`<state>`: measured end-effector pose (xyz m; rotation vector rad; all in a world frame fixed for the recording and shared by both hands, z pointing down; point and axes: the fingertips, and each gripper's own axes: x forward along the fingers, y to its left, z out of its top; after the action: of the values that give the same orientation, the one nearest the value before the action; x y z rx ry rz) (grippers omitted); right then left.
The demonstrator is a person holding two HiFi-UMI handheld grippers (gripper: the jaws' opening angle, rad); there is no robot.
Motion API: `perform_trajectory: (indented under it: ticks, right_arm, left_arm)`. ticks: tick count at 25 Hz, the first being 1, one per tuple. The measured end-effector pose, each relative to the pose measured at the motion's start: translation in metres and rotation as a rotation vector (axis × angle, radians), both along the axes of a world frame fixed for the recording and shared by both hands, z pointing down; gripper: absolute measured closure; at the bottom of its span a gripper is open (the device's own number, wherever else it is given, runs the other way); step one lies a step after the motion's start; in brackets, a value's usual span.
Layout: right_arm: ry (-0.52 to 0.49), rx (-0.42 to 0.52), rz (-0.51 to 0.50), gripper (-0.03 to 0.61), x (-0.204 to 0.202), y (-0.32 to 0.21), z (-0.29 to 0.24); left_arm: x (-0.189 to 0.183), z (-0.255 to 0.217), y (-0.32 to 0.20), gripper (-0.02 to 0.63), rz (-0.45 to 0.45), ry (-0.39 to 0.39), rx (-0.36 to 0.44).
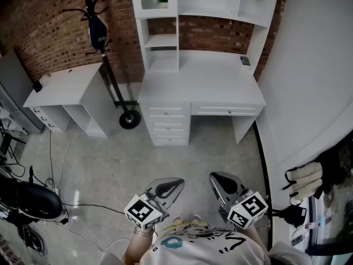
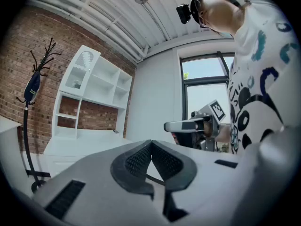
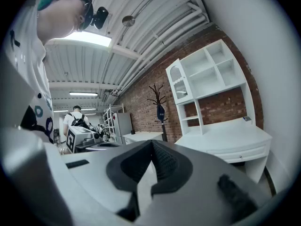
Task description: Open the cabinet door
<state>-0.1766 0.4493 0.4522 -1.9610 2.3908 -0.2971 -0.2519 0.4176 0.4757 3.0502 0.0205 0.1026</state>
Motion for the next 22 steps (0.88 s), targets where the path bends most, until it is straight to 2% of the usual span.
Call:
perform_trajectory:
  ticks: [4, 7, 17, 22]
  right_arm:
    - [-0.064, -0.056, 0.001, 0.552, -0.010, 0.021, 0.013]
    - [-0.070, -0.070, -0.004, 0.551, -0.014, 0.027, 0.017]
    - [-0.094, -0.050, -0.077, 0.551, -0.033, 0.017, 0.014]
    - [-0.051, -0.046, -0.091, 0.551, -0.044, 0.008, 0.010]
  left_arm:
    - [-0.004, 0.002, 0.020, 0.598, 0.004, -0.008, -0.037]
    - [-0.002, 0.000, 0.029, 0.598, 0.022, -0.005, -0.052]
    - [-0.008, 0.001, 0.029, 0.598, 0.033, -0.008, -0.062]
    - [-0.016, -0.002, 0.018, 0.598, 0.024, 0.002, -0.055]
